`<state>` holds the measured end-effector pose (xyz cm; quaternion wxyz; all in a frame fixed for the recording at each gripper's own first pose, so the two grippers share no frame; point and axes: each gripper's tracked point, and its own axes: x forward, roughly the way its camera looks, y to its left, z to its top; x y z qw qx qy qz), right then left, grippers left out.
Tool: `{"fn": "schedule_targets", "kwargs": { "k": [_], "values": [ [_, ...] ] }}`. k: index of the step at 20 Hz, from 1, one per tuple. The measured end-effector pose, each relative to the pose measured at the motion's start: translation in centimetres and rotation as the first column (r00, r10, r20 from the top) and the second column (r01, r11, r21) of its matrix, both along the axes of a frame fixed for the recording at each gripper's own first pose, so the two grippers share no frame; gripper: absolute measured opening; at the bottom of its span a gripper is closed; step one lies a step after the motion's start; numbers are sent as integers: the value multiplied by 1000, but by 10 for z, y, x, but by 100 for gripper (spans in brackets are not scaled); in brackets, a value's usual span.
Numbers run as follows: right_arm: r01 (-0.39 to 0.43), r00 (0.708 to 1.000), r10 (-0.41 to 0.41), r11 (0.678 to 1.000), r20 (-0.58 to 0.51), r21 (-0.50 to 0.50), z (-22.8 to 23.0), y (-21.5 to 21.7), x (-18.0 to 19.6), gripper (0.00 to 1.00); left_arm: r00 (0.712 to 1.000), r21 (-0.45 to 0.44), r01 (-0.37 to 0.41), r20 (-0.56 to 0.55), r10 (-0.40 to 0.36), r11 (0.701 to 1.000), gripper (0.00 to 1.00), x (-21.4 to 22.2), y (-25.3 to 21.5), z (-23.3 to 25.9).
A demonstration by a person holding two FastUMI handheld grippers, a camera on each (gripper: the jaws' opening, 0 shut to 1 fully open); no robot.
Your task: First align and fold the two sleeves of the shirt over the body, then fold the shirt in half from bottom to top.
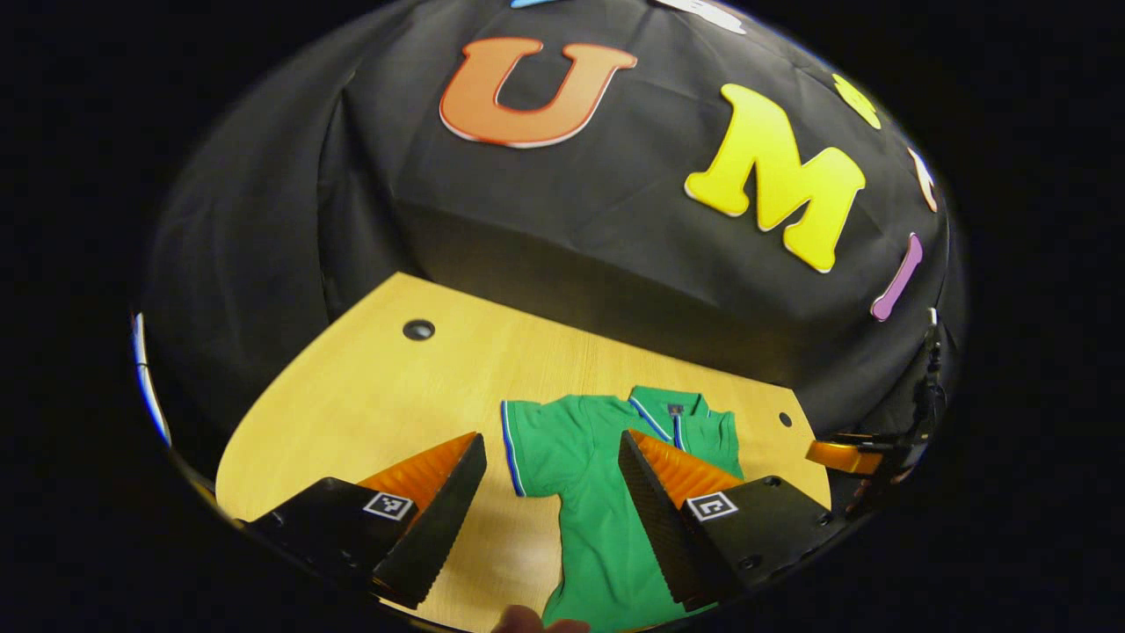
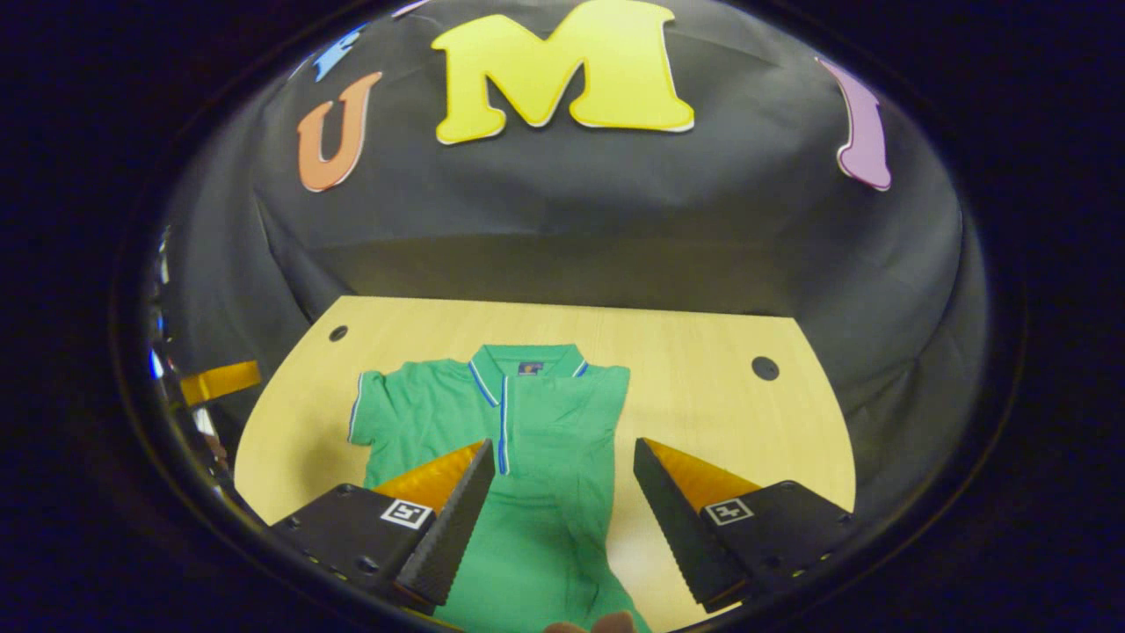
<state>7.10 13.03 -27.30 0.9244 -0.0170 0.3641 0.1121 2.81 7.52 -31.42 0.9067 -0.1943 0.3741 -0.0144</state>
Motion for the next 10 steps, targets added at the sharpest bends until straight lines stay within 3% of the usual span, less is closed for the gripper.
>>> {"fn": "schedule_targets", "kwargs": {
  "k": [4, 5, 8, 10],
  "values": [
    [-7, 1000, 7, 1000, 13, -21, 8, -20, -33, 97, 991, -3, 23, -132, -24, 1000, 97, 23, 6, -57],
    [1, 1000, -1, 1000, 14, -17, 10, -24, -38, 94, 988, 3, 34, -152, -33, 999, 97, 27, 5, -69],
    [33, 999, -32, 999, 26, -33, 9, -43, -45, 97, 977, 9, 33, -209, -30, 999, 100, 36, -1, -102],
    [49, 999, -49, 997, 2, -60, -1, -59, -54, 95, 967, 15, 34, -252, -29, 999, 97, 39, -9, -122]
  ]
}}
